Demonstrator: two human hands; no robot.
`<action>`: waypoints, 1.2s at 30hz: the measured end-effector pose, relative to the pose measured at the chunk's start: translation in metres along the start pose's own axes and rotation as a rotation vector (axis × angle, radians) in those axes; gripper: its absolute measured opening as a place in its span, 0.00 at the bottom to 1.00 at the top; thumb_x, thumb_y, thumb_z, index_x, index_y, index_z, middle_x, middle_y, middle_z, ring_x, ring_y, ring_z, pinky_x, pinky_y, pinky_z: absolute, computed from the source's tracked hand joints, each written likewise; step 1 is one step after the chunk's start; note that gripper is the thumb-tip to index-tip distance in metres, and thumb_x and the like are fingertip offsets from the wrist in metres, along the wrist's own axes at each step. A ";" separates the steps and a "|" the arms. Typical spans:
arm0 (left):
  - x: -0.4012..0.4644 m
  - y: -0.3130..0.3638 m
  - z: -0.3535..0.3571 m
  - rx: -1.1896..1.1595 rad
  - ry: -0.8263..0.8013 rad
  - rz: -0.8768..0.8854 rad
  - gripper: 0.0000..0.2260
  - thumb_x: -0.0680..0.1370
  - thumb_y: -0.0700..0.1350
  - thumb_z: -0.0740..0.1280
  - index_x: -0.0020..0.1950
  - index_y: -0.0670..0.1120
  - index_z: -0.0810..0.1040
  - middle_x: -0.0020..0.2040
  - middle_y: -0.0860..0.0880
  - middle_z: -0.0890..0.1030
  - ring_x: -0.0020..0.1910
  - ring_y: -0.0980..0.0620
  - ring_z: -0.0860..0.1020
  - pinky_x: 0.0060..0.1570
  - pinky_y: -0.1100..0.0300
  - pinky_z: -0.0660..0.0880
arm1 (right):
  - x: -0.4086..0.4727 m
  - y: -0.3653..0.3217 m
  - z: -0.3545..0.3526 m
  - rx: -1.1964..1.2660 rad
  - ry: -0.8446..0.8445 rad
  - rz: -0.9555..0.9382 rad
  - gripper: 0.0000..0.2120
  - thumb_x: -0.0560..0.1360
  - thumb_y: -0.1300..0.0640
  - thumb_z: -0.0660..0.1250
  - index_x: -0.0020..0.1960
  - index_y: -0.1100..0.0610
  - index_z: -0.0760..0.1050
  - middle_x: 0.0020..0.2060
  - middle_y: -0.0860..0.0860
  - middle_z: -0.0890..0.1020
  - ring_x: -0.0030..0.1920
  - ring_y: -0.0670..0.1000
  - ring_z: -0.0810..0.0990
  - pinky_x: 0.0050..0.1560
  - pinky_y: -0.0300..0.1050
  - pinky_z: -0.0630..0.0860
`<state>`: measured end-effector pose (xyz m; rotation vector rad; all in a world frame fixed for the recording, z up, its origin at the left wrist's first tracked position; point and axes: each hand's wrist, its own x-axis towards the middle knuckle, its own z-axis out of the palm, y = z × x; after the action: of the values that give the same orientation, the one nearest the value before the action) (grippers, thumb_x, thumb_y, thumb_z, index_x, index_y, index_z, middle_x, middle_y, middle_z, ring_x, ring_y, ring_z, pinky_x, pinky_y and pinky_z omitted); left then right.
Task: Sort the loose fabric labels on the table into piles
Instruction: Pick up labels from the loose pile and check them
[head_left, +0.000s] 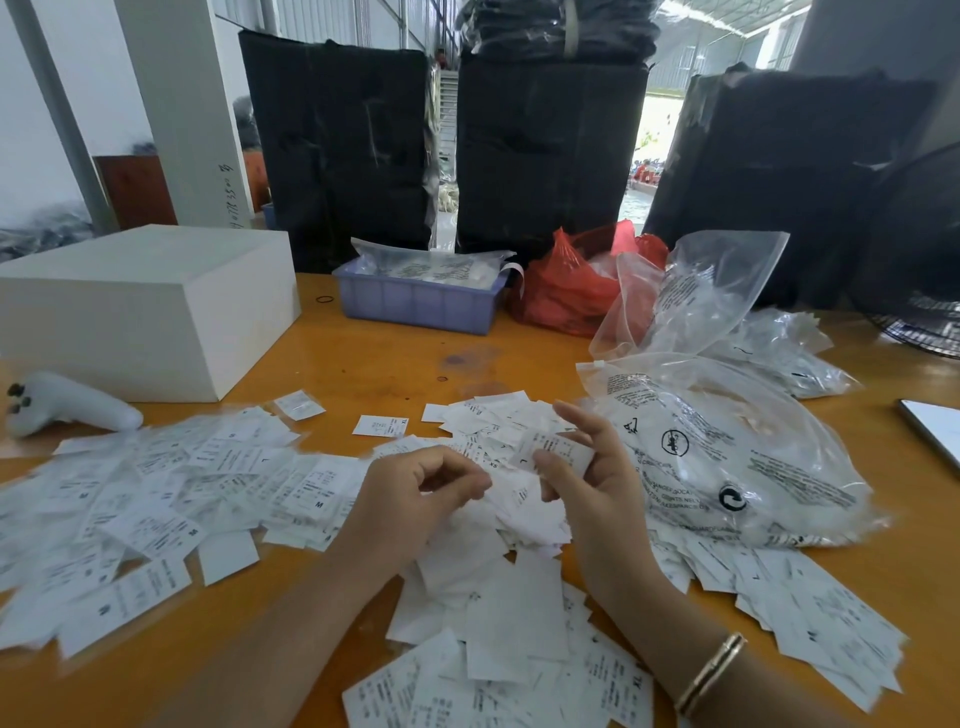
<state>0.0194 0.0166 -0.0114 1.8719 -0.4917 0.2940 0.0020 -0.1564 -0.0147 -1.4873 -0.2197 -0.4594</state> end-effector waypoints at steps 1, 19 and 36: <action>0.000 0.000 0.000 -0.006 -0.009 0.007 0.03 0.66 0.55 0.69 0.38 0.59 0.81 0.36 0.61 0.83 0.36 0.62 0.79 0.37 0.73 0.74 | 0.000 0.000 0.001 -0.009 -0.014 -0.011 0.20 0.74 0.66 0.68 0.56 0.42 0.75 0.37 0.43 0.80 0.31 0.43 0.76 0.35 0.33 0.74; -0.001 -0.001 -0.001 -0.014 -0.078 0.008 0.08 0.65 0.60 0.67 0.37 0.58 0.80 0.36 0.59 0.83 0.35 0.59 0.79 0.37 0.71 0.75 | -0.003 0.000 0.005 -0.147 -0.223 -0.073 0.24 0.74 0.66 0.67 0.56 0.37 0.73 0.38 0.42 0.78 0.33 0.46 0.75 0.32 0.42 0.73; -0.001 -0.002 0.000 0.041 -0.038 0.026 0.03 0.69 0.51 0.72 0.37 0.55 0.79 0.34 0.60 0.81 0.34 0.60 0.78 0.35 0.72 0.72 | -0.002 0.001 0.005 -0.188 -0.257 0.025 0.17 0.74 0.64 0.67 0.52 0.42 0.76 0.30 0.40 0.78 0.29 0.44 0.73 0.30 0.35 0.70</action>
<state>0.0193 0.0175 -0.0139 1.9155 -0.5396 0.2881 0.0010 -0.1513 -0.0157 -1.7318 -0.3680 -0.2723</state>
